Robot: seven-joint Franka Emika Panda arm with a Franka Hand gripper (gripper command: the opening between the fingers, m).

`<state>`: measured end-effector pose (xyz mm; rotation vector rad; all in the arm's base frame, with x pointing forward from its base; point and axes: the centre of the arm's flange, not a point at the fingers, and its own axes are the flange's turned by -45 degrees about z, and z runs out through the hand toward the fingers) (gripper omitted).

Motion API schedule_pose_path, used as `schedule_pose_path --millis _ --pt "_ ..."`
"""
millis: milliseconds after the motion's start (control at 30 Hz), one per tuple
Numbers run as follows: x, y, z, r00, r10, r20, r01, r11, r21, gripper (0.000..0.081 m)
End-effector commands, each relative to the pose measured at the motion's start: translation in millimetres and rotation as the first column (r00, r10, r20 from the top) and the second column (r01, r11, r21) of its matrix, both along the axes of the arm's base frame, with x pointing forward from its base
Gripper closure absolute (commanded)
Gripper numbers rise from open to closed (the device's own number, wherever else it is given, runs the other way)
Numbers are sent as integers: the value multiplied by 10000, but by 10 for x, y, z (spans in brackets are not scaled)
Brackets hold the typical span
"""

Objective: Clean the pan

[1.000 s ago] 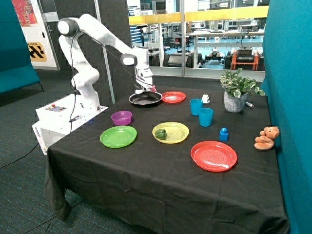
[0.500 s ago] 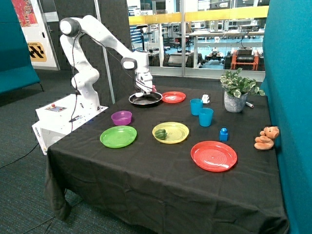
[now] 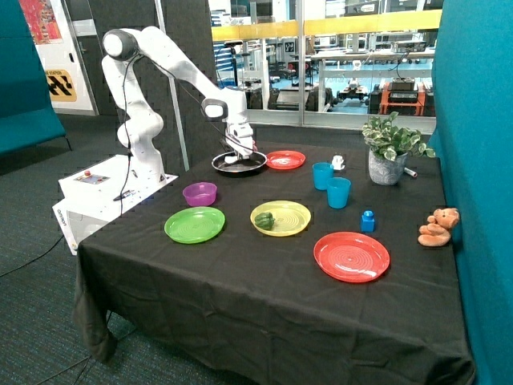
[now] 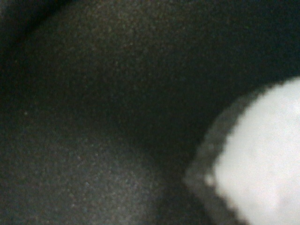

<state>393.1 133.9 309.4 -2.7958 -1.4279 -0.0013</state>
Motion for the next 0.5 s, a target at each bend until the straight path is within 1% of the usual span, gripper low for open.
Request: schedule_pose_path --millis 0,167,467 --pt "-24 27 -78 9998 220 3 -220 9998 -24 808" --pt "-48 38 -96 9997 243 3 -243 9997 -24 808" --pt "-215 -5 -182 9992 396 3 -396 9992 -24 808"
